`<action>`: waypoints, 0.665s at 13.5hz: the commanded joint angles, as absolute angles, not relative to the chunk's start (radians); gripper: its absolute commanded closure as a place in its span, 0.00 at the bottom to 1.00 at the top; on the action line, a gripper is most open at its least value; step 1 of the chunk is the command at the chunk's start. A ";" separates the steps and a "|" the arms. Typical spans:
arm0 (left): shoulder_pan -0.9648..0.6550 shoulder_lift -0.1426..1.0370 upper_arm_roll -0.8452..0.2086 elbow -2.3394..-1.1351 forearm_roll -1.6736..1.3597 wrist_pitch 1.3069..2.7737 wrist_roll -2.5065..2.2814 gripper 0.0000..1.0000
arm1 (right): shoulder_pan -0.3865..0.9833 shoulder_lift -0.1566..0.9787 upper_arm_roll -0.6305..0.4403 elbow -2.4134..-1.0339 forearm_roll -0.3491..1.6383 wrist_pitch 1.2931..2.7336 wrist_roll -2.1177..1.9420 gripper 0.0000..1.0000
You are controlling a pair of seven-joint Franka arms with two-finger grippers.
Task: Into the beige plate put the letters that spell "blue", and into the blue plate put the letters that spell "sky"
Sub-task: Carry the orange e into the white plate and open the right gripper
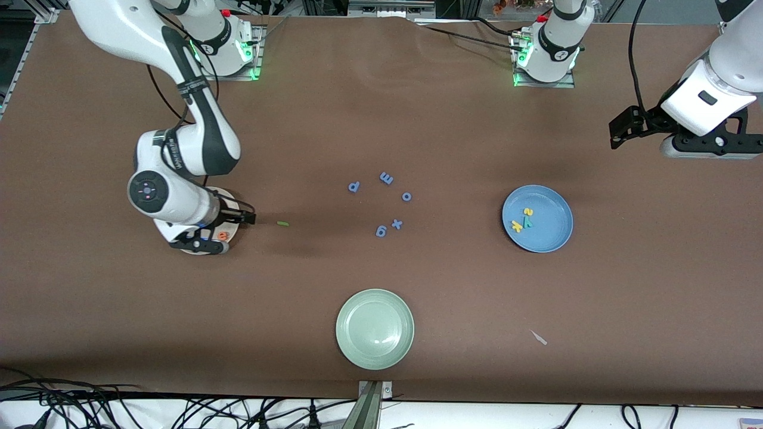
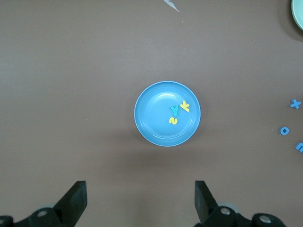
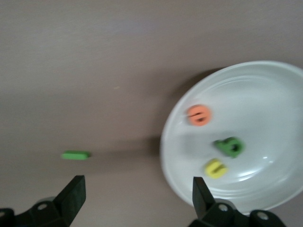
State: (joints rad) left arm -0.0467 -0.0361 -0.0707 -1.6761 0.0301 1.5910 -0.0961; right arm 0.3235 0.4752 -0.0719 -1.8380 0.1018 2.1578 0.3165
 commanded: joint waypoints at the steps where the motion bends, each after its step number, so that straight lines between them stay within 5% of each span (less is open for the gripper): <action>1: -0.049 -0.032 -0.067 -1.654 0.002 1.569 -0.086 0.00 | 0.322 0.520 -0.020 -1.793 0.106 2.161 0.394 0.00; 9: -0.048 -0.034 -0.067 -1.654 0.002 1.566 -0.087 0.00 | 0.348 0.609 0.023 -1.793 0.107 2.310 0.512 0.00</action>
State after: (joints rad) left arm -0.0467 -0.0361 -0.0707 -1.6757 0.0301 1.5900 -0.0961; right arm 0.3420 0.5832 0.0201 -1.8153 0.1018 2.2916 0.4823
